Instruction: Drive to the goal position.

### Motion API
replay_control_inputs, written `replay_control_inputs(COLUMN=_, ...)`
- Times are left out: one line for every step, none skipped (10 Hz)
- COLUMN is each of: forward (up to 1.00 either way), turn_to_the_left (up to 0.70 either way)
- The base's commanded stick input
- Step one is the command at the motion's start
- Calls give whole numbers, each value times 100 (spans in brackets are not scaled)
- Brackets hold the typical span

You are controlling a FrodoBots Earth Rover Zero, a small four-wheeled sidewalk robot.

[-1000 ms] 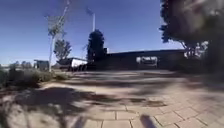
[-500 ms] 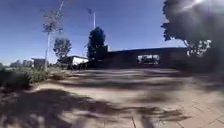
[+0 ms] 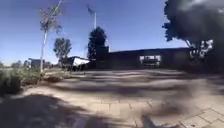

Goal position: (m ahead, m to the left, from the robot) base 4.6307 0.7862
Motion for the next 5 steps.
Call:
replay_control_inputs(forward=100, turn_to_the_left=0)
replay_control_inputs(forward=100, turn_to_the_left=0)
replay_control_inputs(forward=100, turn_to_the_left=0)
replay_control_inputs(forward=100, turn_to_the_left=0)
replay_control_inputs(forward=100, turn_to_the_left=0)
